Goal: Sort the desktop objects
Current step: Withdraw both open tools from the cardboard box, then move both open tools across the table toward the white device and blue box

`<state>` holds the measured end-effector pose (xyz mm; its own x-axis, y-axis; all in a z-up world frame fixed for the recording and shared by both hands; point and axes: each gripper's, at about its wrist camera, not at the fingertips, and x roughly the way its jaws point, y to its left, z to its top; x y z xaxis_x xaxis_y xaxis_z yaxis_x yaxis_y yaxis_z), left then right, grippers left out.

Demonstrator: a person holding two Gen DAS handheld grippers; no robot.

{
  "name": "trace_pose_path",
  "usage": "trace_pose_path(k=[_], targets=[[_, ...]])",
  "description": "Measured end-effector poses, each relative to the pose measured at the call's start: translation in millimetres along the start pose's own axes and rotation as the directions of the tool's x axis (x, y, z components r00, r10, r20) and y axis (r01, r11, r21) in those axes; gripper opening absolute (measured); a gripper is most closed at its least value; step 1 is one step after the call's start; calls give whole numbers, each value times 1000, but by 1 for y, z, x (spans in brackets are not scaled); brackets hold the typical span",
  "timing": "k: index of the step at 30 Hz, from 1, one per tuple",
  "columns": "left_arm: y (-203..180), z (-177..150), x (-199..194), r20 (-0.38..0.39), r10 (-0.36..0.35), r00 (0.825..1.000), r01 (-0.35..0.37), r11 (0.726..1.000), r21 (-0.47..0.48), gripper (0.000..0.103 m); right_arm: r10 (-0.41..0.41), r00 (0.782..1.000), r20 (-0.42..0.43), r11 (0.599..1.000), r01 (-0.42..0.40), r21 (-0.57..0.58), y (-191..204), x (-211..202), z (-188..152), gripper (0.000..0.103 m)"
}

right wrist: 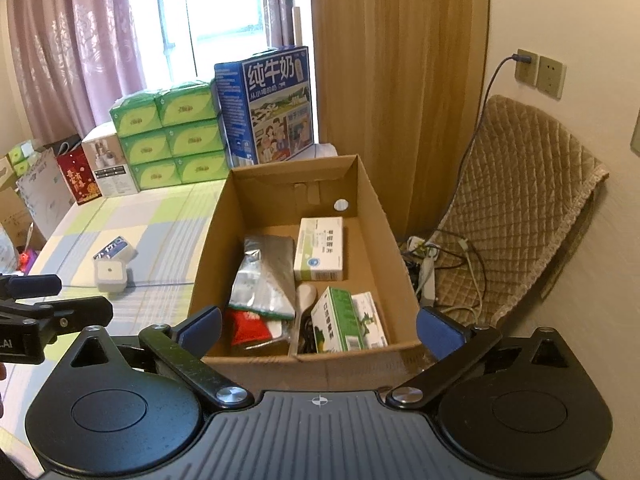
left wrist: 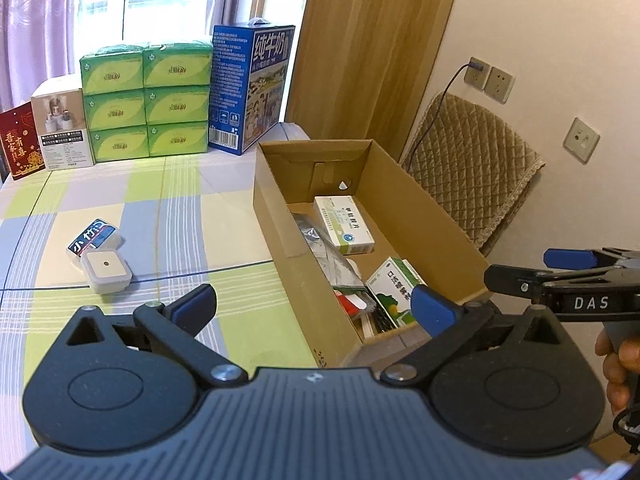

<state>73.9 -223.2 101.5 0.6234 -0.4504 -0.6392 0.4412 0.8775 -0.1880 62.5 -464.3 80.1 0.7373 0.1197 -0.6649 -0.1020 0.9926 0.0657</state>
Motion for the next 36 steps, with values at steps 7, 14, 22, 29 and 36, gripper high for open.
trace_pose_path(k=[7, 14, 22, 29, 36], targets=[[0, -9, -22, 28, 8, 1000, -8, 1000, 13, 102, 3, 1000, 5, 1000, -3, 4, 10, -20, -14, 101], [10, -21, -44, 31, 24, 999, -24, 1000, 14, 102, 32, 999, 9, 999, -33, 21, 26, -32, -25, 101], [31, -36, -64, 16, 41, 999, -41, 999, 0, 102, 75, 997, -2, 997, -75, 2, 52, -33, -35, 101], [56, -53, -75, -8, 89, 996, -89, 996, -28, 102, 102, 995, -20, 995, -103, -13, 70, -30, -41, 101], [85, -67, -84, -30, 150, 988, -151, 987, -61, 102, 141, 989, -36, 989, -142, -30, 90, -26, -47, 101]])
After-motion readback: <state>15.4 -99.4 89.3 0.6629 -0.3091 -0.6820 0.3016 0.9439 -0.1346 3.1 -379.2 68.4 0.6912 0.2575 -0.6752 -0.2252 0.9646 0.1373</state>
